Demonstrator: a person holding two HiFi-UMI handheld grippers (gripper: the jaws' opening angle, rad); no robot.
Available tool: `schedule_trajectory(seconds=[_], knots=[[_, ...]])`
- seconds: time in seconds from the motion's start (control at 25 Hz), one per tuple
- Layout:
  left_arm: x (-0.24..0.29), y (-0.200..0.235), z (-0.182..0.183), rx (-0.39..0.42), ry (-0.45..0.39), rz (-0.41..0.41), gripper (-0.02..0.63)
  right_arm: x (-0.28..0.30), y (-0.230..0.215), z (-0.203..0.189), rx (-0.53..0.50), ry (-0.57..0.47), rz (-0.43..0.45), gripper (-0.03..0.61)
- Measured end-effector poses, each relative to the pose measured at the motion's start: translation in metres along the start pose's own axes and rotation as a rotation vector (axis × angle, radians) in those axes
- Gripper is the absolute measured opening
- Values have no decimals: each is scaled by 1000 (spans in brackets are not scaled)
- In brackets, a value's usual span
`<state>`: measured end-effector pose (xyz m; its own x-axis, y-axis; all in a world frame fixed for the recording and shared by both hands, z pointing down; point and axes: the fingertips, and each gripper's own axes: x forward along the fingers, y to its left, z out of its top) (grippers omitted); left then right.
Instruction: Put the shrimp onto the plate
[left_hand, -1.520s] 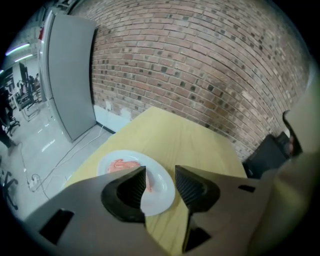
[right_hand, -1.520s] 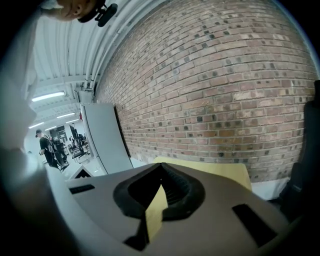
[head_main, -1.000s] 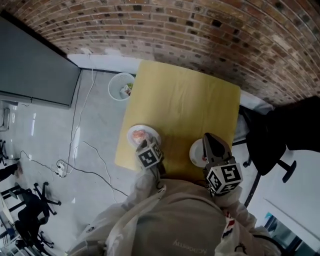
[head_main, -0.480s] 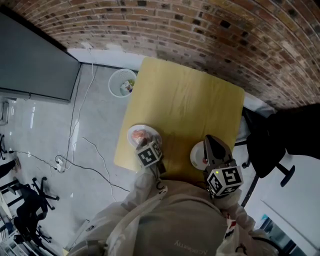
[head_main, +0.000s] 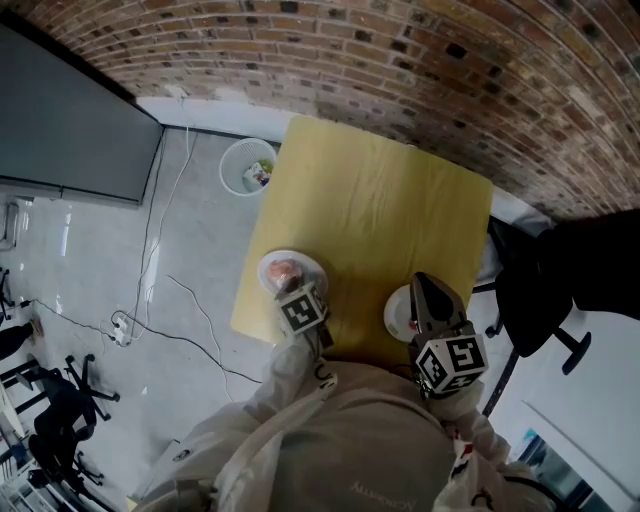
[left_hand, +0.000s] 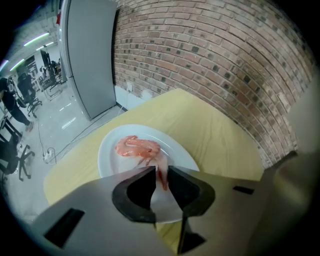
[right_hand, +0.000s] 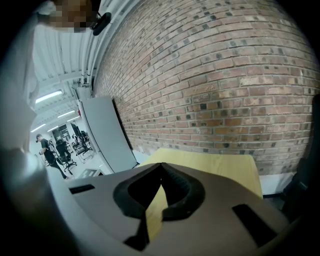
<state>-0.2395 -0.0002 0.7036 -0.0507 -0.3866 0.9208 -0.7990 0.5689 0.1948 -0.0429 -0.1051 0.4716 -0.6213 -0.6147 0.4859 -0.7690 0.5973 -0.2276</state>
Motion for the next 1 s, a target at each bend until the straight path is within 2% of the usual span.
schedule_trajectory(seconds=[0.4,1.0], knots=[[-4,12,0,51,10,39,63,-1,7,-1,13,3,-9,25],[-14,14,-4,125,2,6,61,-20,22,0,11,-28,-37,25]])
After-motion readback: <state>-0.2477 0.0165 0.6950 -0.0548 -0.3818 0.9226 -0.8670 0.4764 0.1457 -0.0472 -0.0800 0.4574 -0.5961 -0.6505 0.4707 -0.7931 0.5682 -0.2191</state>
